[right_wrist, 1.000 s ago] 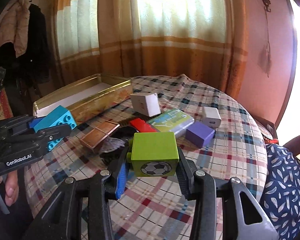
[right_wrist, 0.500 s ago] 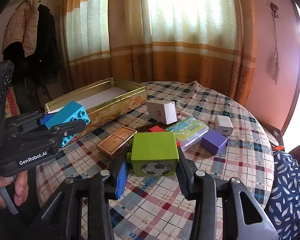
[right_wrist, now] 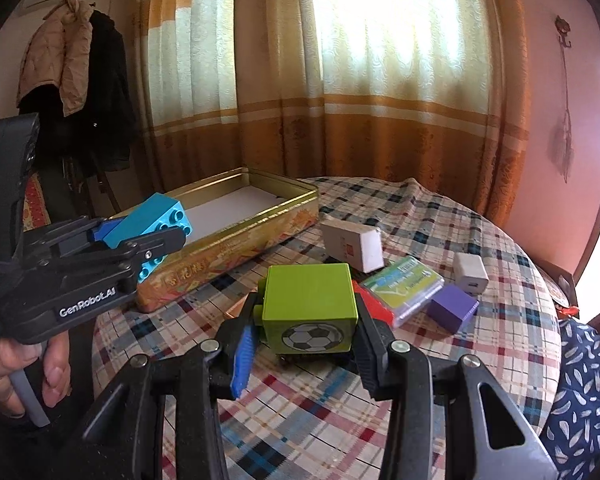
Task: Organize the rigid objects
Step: 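Lift and carry both held blocks toward the gold tin tray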
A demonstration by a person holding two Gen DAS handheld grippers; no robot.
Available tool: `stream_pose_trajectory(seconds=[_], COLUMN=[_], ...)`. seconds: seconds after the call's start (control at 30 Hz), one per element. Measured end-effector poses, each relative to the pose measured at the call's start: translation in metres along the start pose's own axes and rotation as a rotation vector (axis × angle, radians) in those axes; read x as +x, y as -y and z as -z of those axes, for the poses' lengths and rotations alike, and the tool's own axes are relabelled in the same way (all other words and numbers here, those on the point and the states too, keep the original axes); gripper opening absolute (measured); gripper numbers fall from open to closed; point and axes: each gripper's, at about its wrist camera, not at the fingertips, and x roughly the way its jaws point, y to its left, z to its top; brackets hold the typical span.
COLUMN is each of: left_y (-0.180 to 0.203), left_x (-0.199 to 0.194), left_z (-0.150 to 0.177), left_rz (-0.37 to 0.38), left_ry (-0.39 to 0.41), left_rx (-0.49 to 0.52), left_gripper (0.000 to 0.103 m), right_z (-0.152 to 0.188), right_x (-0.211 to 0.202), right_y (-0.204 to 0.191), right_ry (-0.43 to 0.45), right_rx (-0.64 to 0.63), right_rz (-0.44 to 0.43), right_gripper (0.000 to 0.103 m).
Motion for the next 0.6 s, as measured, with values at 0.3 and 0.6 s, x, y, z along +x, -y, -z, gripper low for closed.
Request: stream_pose_trajectory(seconds=[0.3, 0.6], left_y=[-0.015, -0.026], left_x=[0.006, 0.007], left_z=[-0.003, -0.005], left_rz=[-0.031, -0.052], left_ry=[0.000, 0.011], left_rx=[-0.033, -0.062], left_gripper=[0.041, 0.041], right_z=[-0.006, -0.014], right_x=[0.008, 0.013], right_y=[-0.012, -0.029], right_ry=[0.009, 0.052], right_rx=[-0.020, -0.045], right_rz=[-0.030, -0.051], right_gripper=[0.045, 0.045])
